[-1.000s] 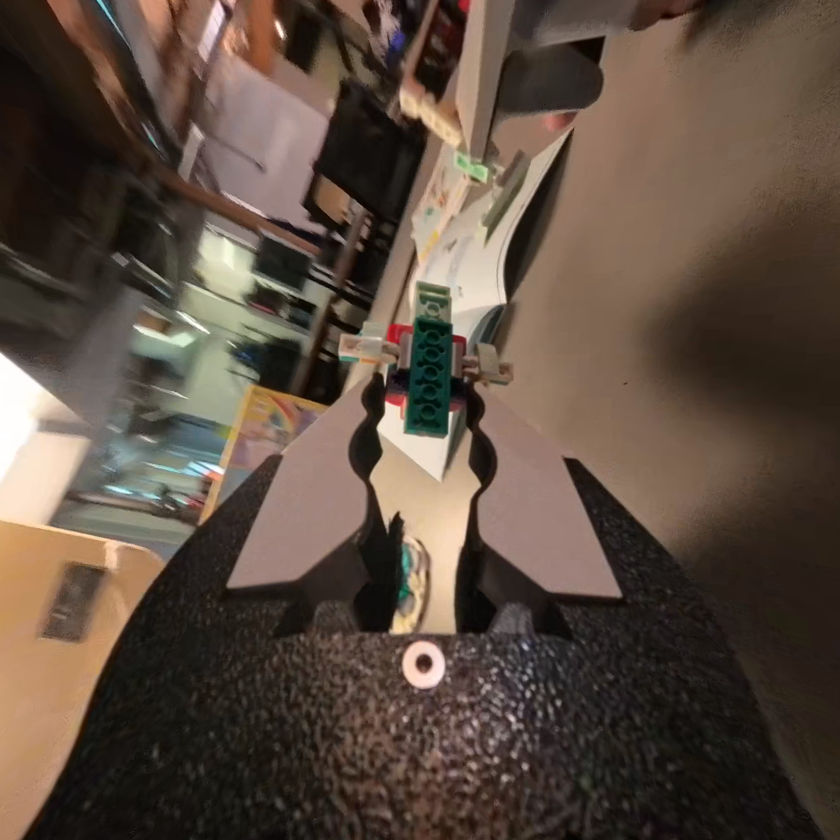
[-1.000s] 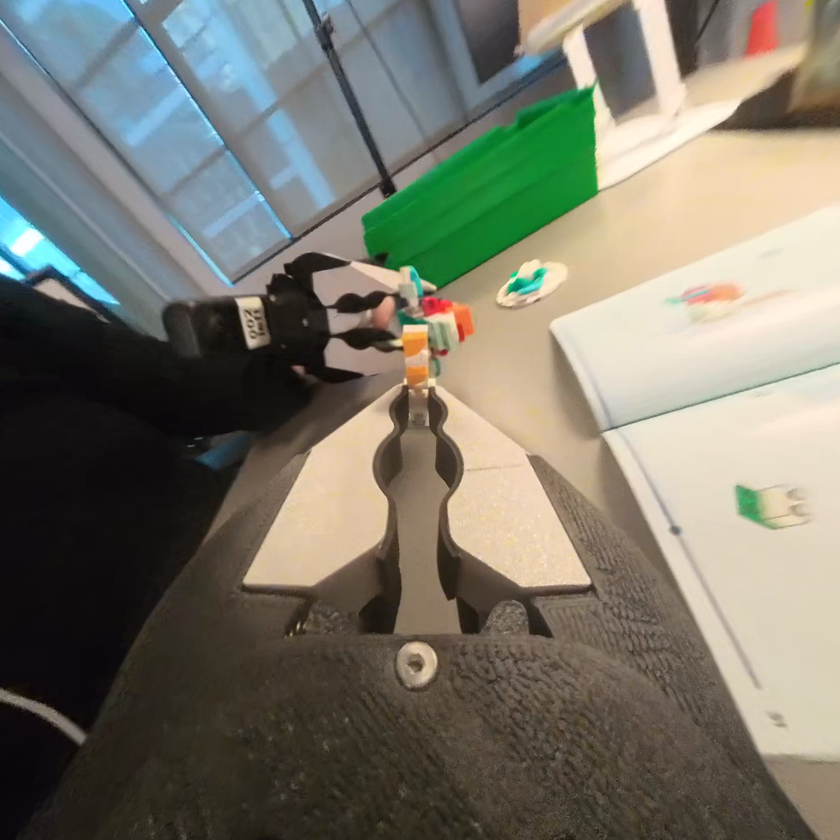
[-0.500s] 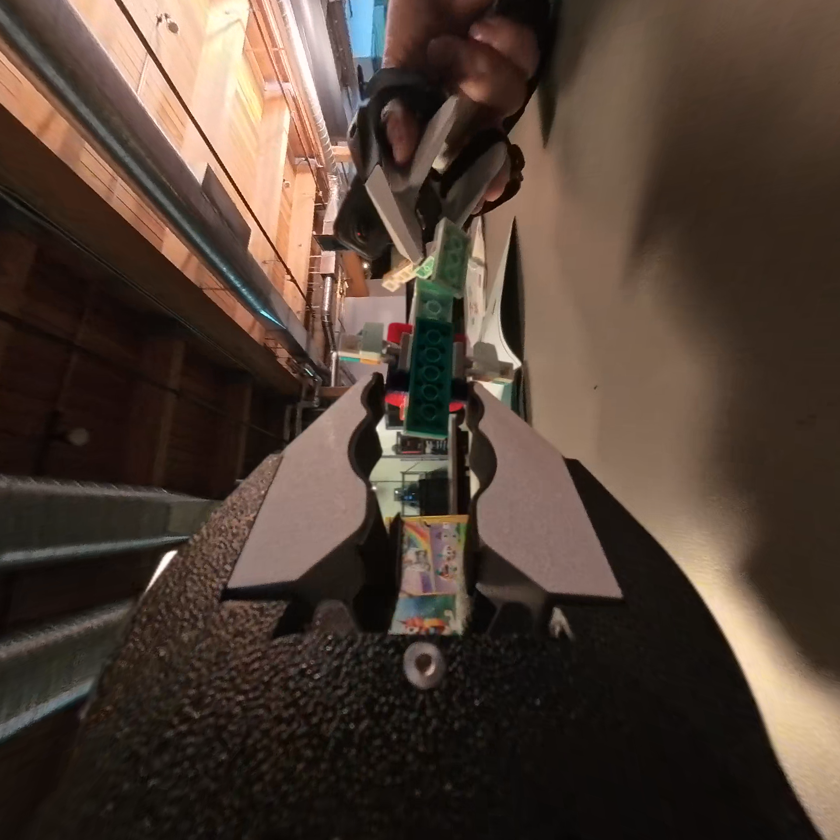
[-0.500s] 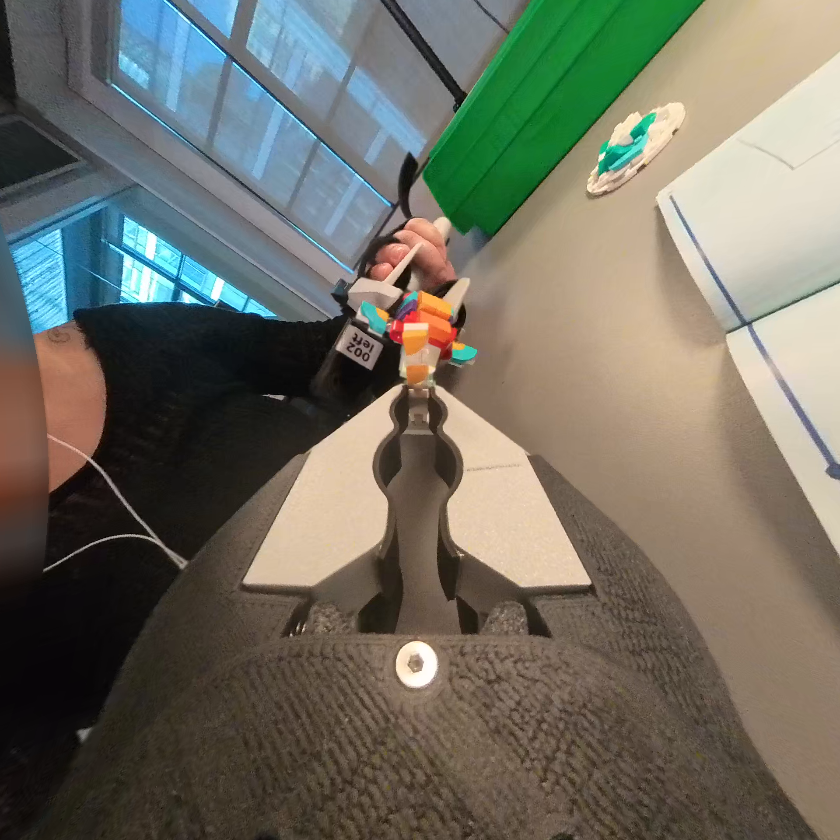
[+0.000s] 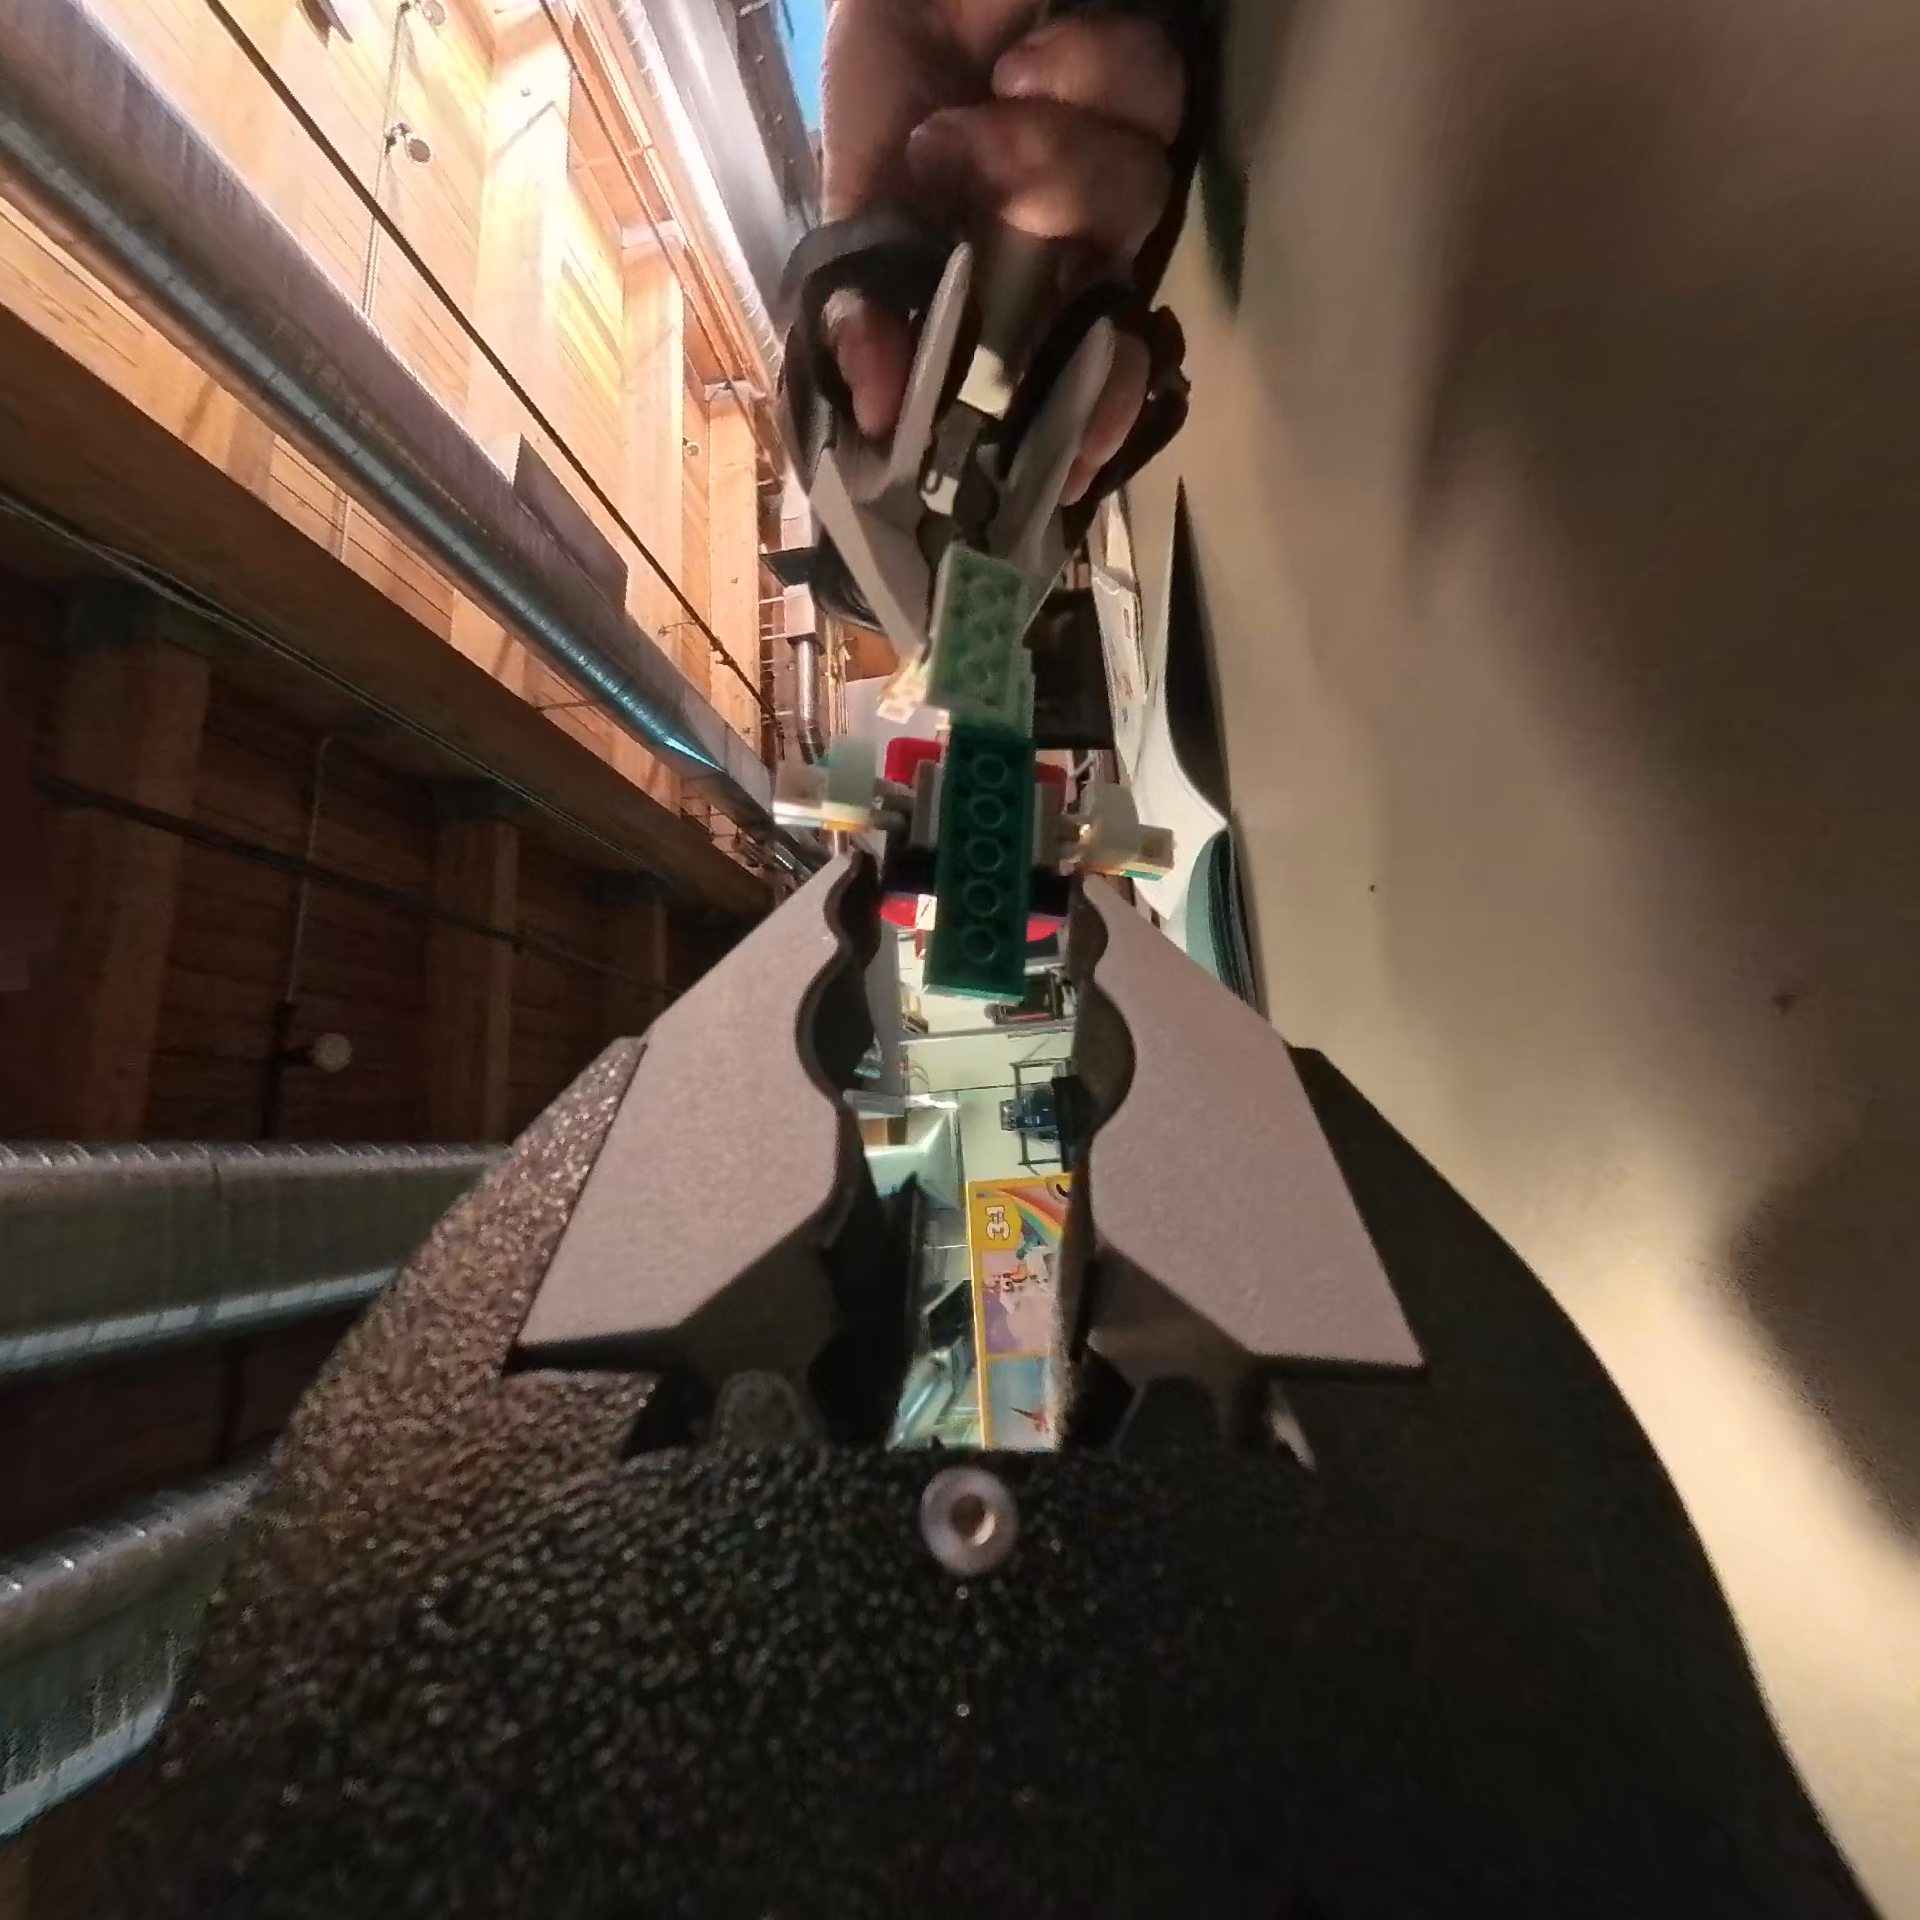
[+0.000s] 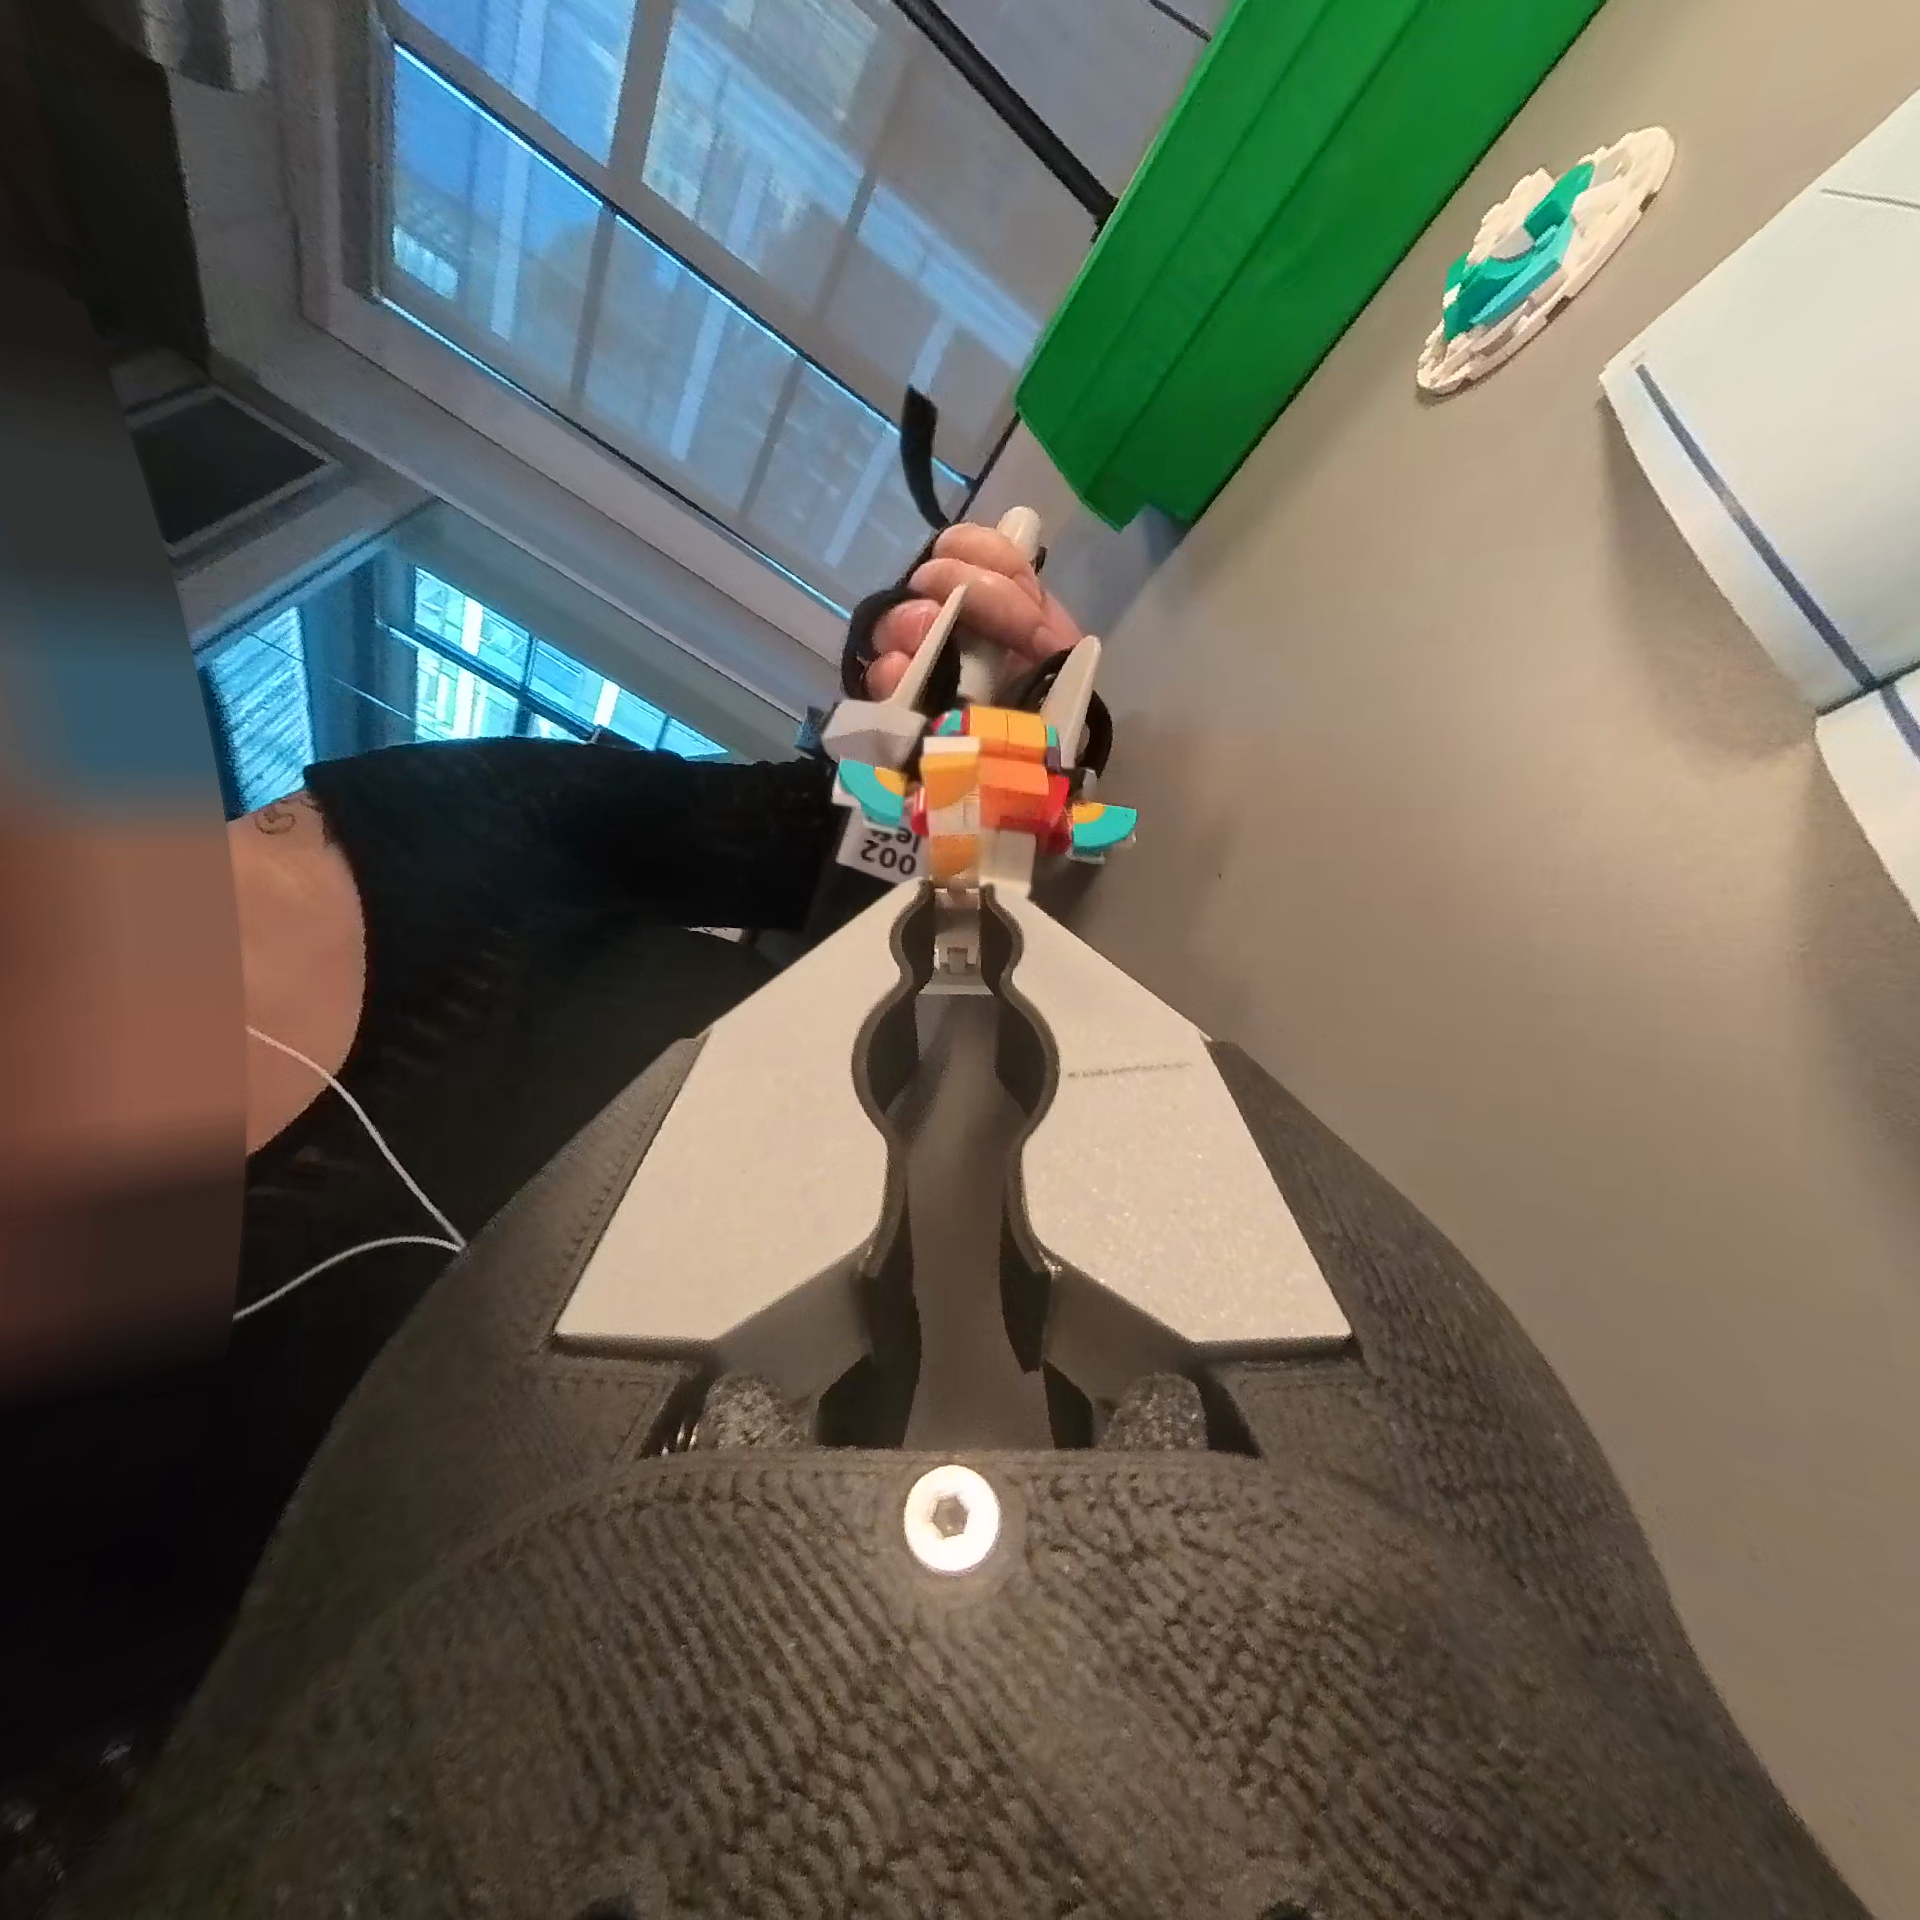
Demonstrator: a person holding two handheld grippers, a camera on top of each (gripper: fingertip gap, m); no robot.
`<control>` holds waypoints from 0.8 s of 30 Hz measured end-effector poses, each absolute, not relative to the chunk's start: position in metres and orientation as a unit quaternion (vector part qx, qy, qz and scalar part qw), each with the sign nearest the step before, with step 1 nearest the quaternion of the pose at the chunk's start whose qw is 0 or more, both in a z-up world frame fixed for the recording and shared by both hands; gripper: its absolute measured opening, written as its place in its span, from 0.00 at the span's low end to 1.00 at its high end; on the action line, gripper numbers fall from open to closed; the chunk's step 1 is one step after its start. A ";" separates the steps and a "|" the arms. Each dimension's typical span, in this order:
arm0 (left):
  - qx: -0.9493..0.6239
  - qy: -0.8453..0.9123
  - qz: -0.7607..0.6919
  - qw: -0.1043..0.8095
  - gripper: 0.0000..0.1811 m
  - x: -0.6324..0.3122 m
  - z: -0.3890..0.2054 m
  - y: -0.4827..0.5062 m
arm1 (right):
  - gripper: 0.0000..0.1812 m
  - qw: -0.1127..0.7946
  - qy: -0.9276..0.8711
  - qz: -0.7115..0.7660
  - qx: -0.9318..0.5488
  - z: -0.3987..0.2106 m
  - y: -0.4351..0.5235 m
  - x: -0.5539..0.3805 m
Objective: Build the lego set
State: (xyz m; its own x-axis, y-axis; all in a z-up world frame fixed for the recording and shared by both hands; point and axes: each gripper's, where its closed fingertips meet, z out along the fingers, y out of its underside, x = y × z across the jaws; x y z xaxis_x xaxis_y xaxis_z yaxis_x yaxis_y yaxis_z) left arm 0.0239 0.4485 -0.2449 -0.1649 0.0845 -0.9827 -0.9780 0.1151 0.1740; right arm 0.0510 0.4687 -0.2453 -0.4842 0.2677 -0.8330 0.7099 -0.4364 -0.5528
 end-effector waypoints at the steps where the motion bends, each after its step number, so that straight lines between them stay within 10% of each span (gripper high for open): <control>1: -0.403 0.553 0.529 0.501 0.18 0.025 -0.246 0.448 | 0.03 0.161 0.505 -0.698 0.482 -0.245 0.468 0.051; 24: -0.408 0.583 0.502 0.491 0.18 0.025 -0.263 0.446 | 0.03 0.209 0.531 -0.525 0.632 -0.293 0.477 0.063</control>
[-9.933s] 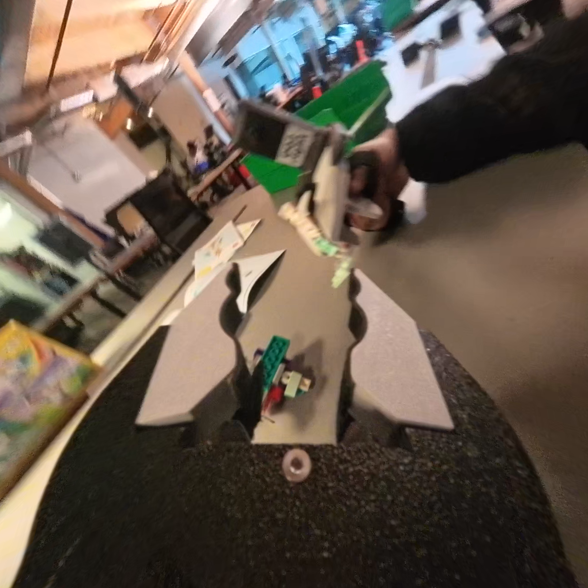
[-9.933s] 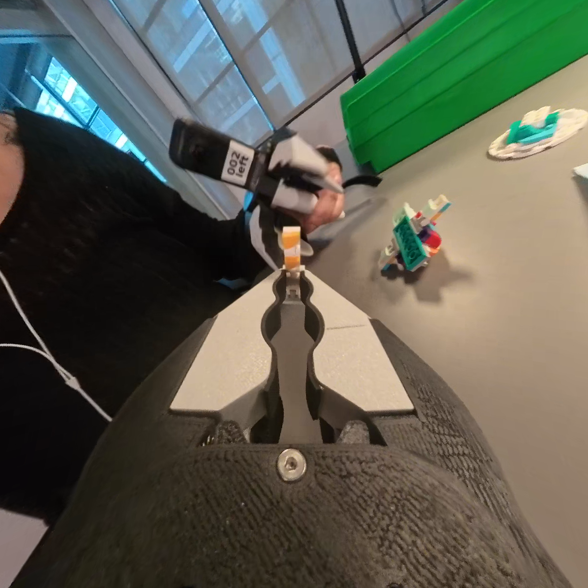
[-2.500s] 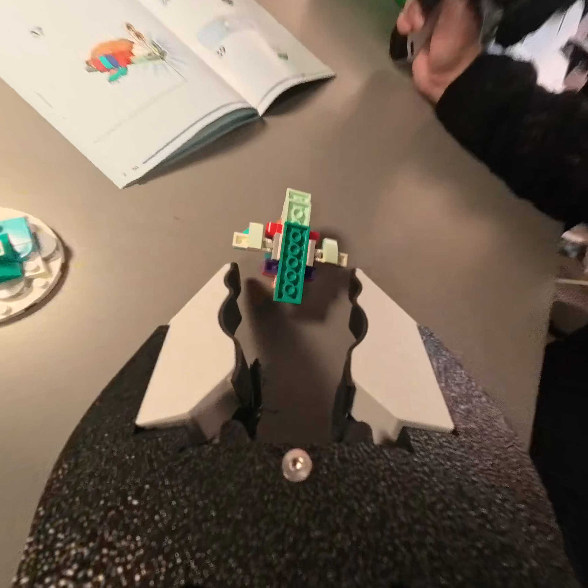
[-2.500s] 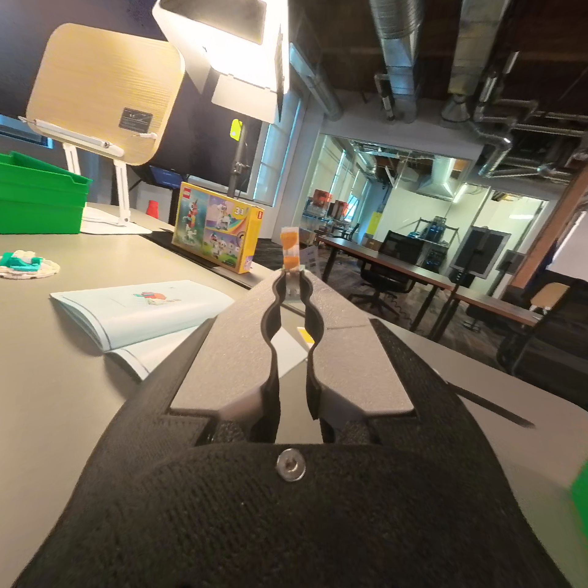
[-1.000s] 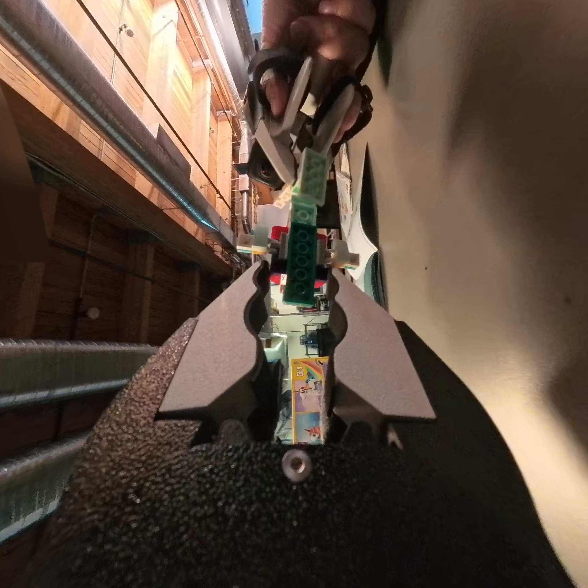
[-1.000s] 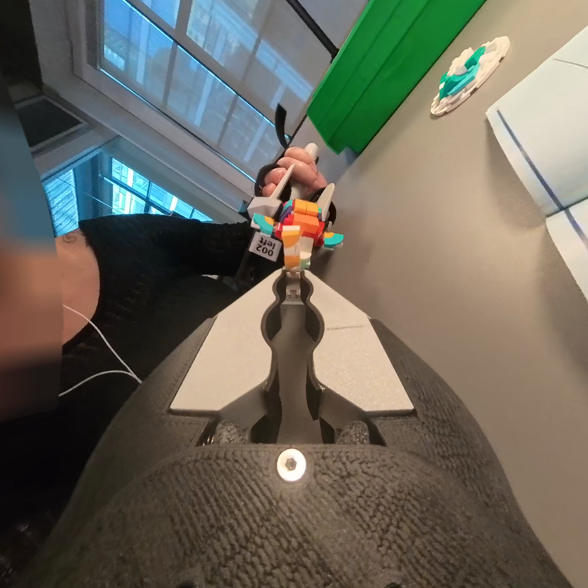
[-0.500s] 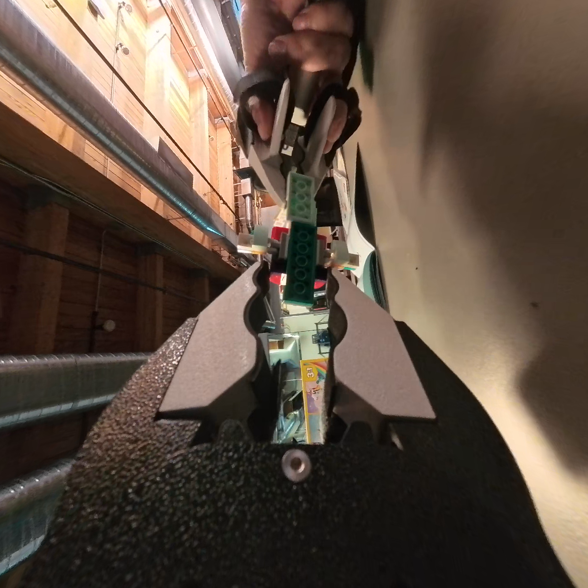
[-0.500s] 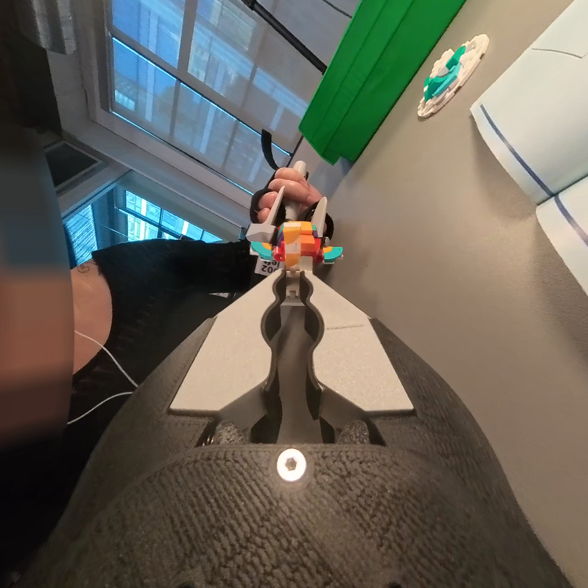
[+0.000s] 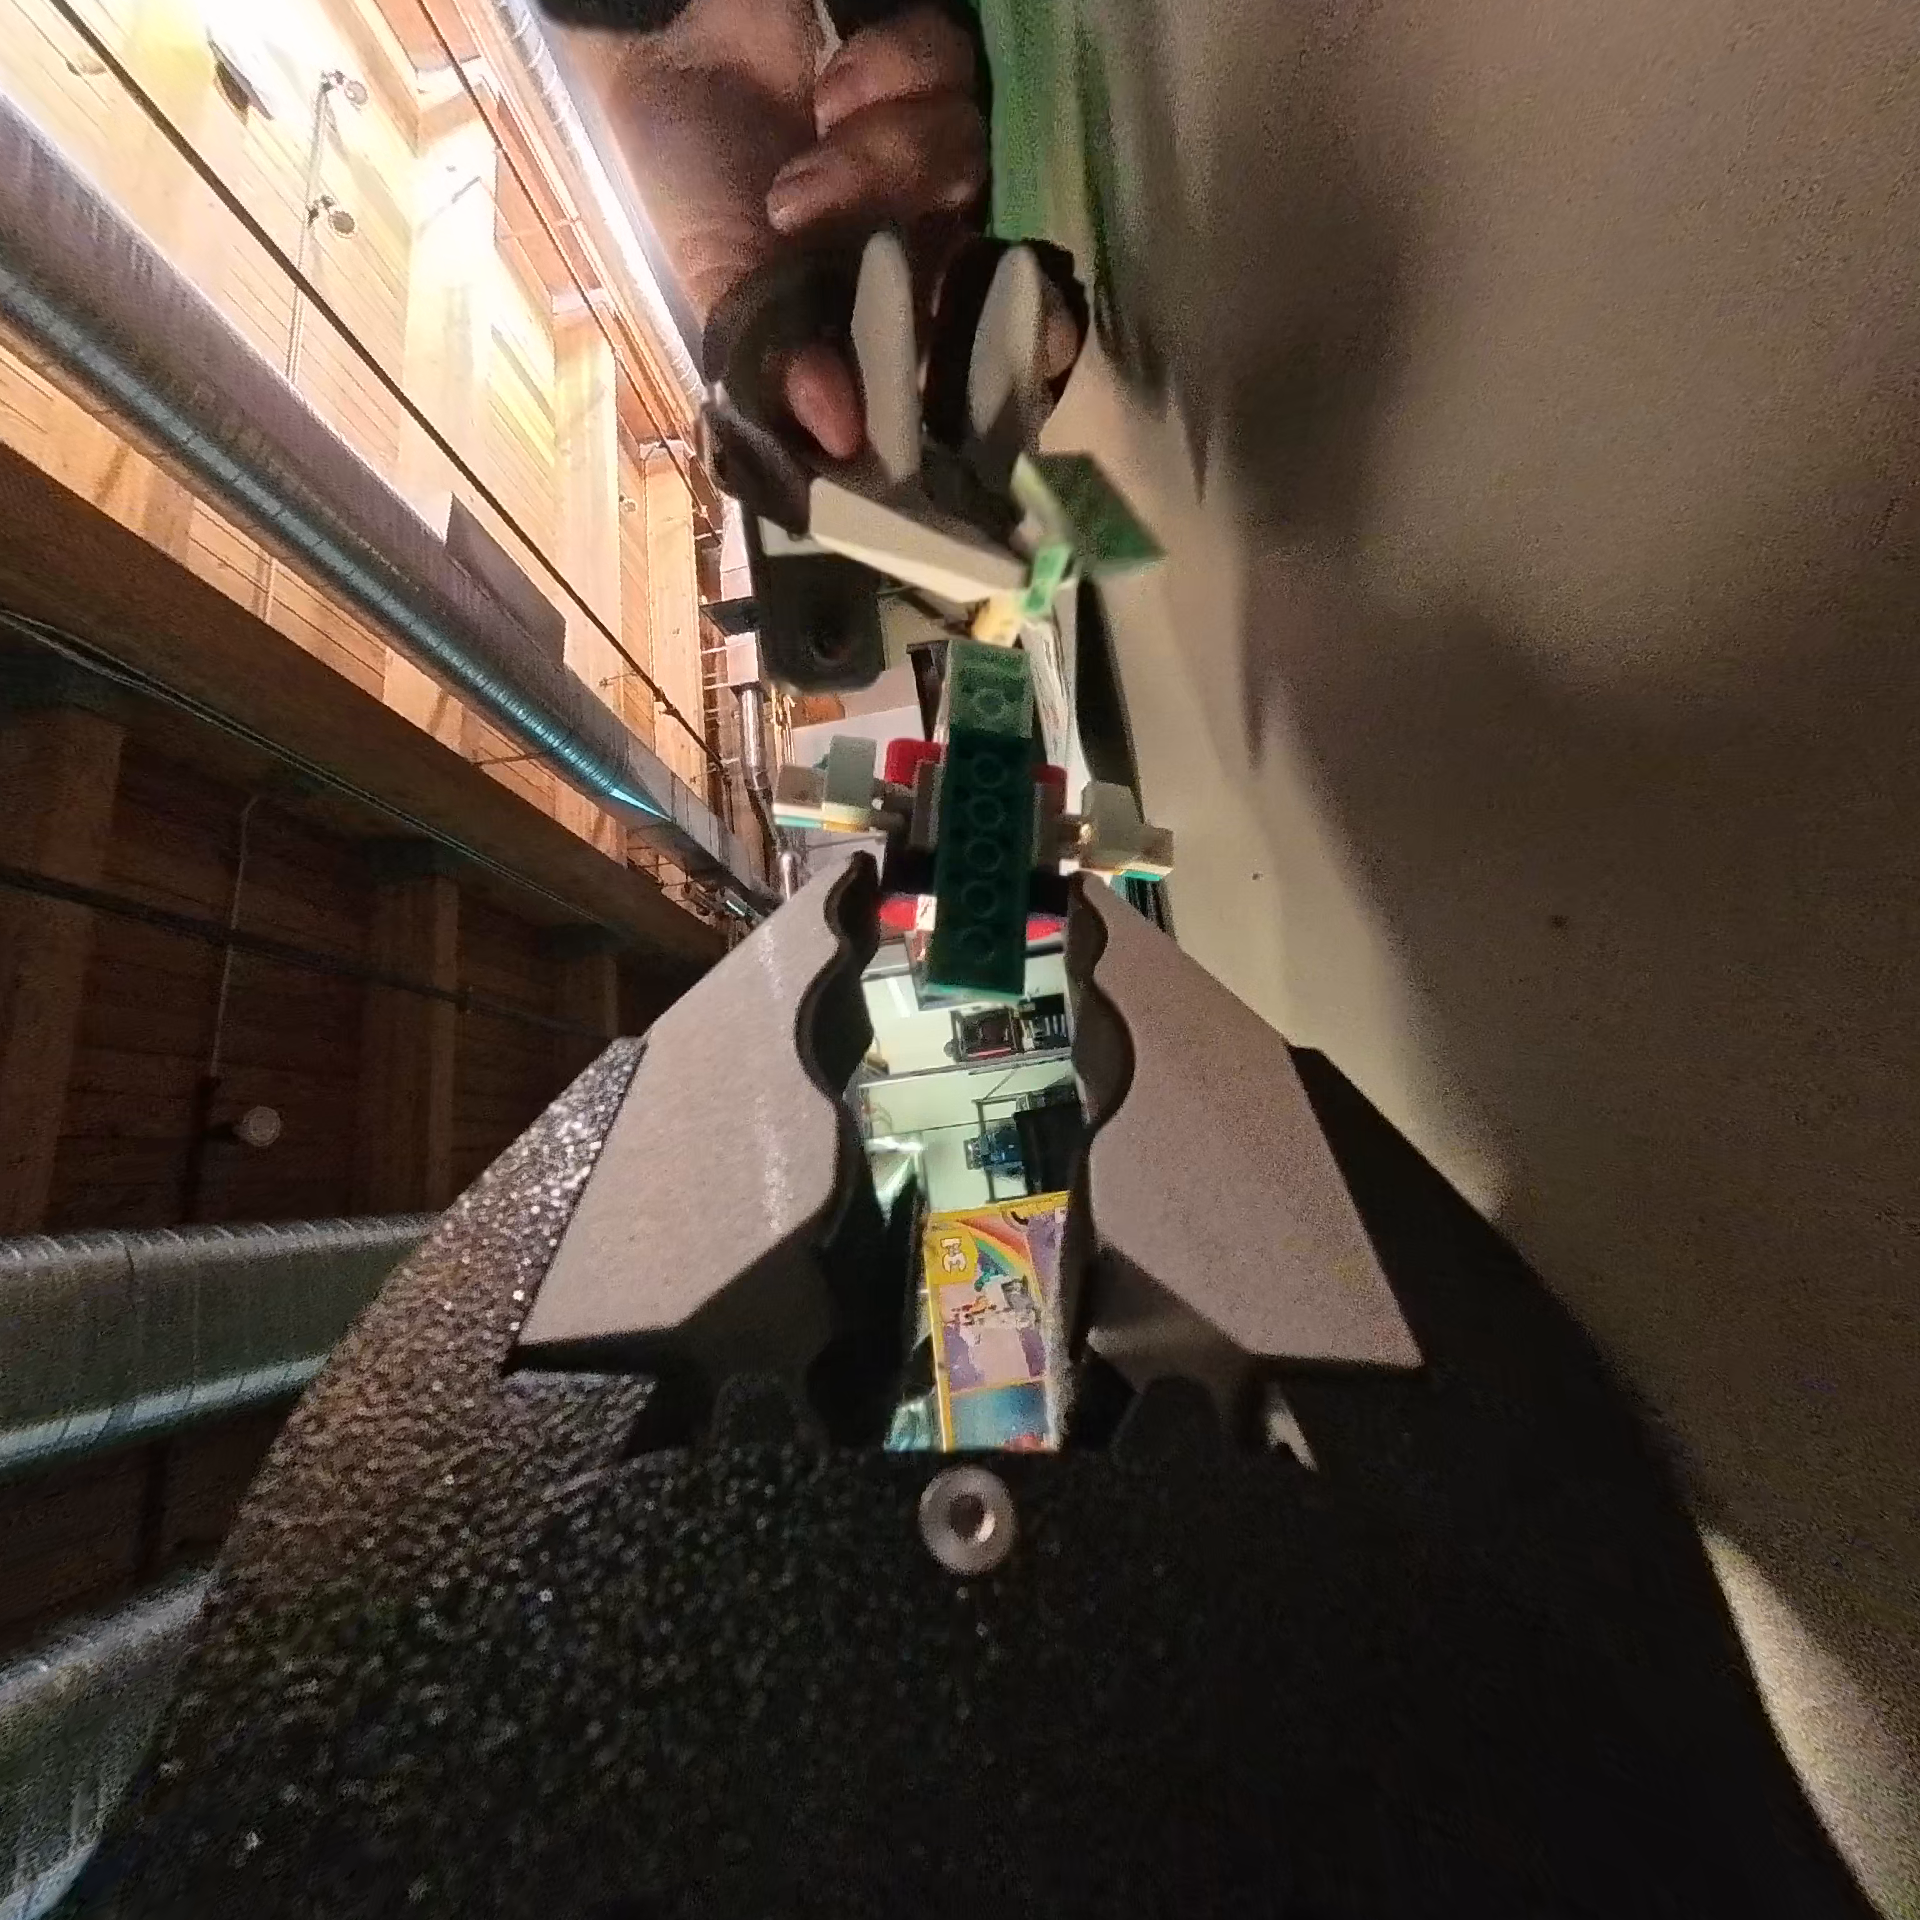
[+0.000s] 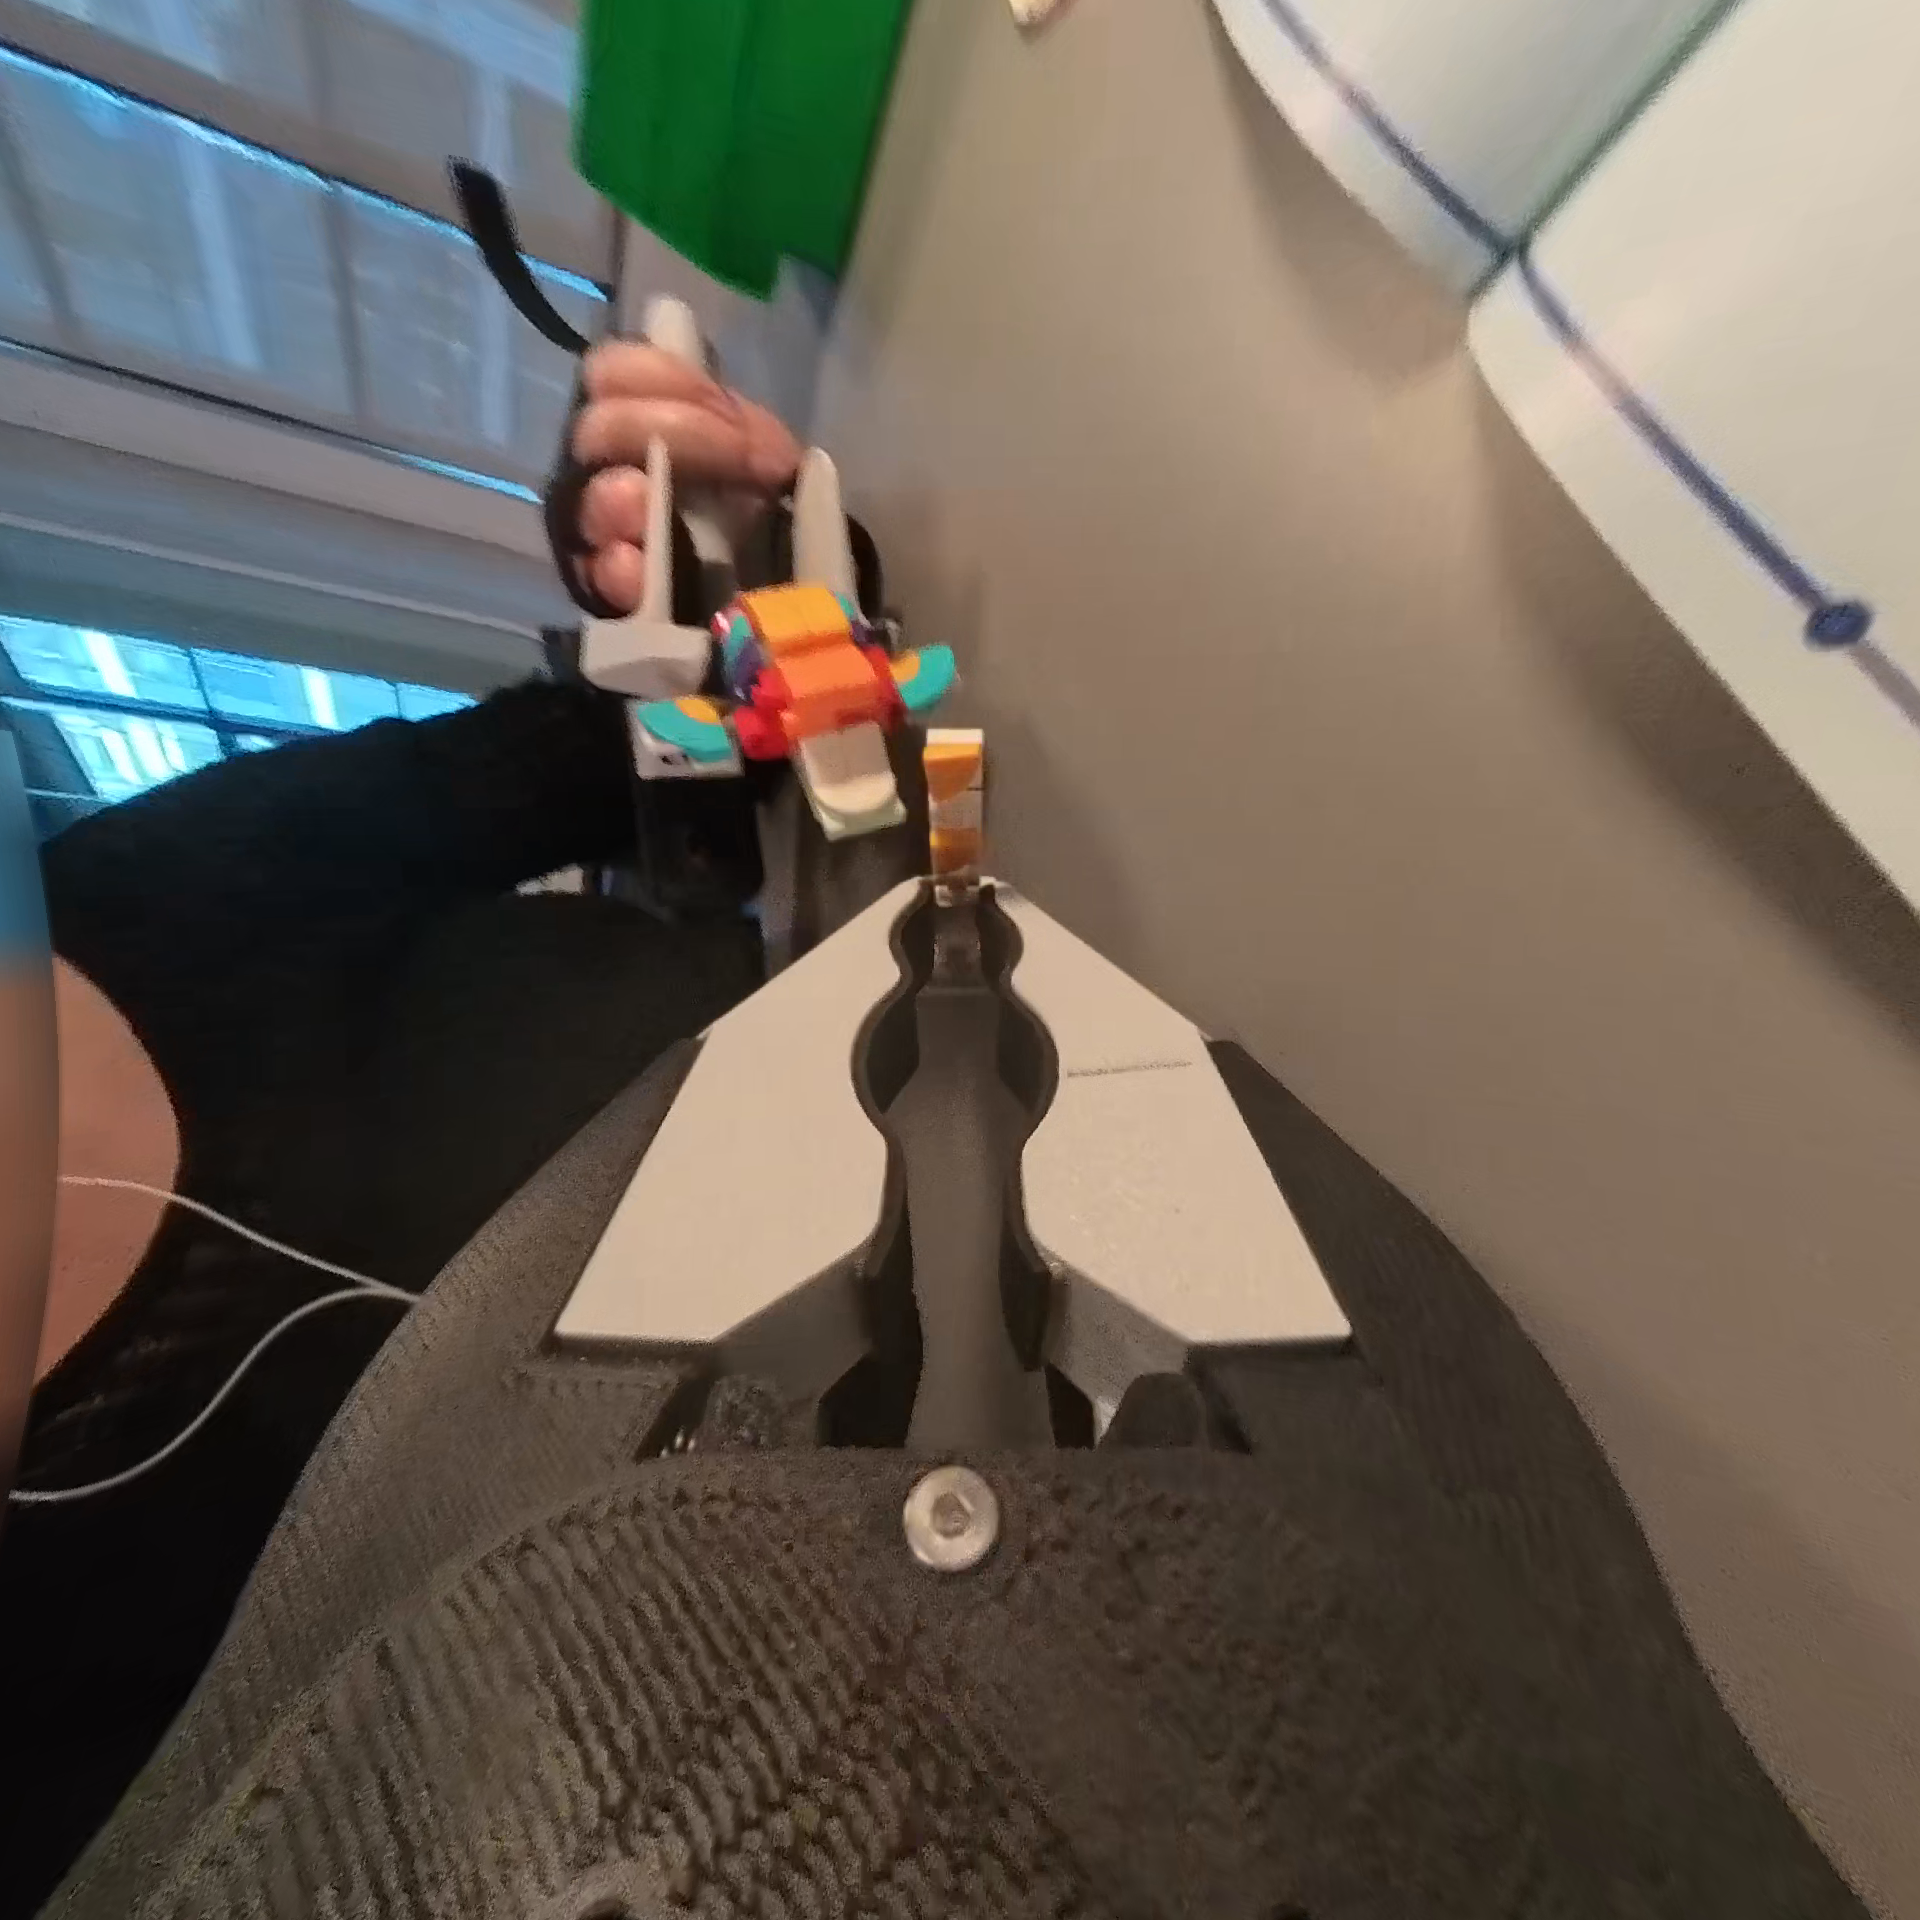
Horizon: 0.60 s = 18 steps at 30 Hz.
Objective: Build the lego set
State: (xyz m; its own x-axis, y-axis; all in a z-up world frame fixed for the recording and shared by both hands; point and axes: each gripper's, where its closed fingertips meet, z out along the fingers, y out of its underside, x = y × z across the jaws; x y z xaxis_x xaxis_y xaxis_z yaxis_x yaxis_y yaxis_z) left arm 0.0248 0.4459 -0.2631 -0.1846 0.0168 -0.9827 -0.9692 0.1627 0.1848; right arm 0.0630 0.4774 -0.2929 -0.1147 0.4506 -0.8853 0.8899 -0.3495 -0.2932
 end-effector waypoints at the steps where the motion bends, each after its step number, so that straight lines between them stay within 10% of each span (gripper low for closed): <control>1: -0.407 0.584 0.498 0.494 0.18 0.026 -0.263 0.445 | 0.03 0.223 0.540 -0.499 0.640 -0.297 0.476 0.068; 9: -0.408 0.601 0.460 0.512 0.18 0.039 -0.268 0.441 | 0.08 0.290 0.528 -0.347 0.719 -0.310 0.481 0.086; 18: -0.441 0.583 0.434 0.527 0.18 0.035 -0.266 0.444 | 0.28 0.099 0.583 -0.303 0.747 -0.296 0.506 0.095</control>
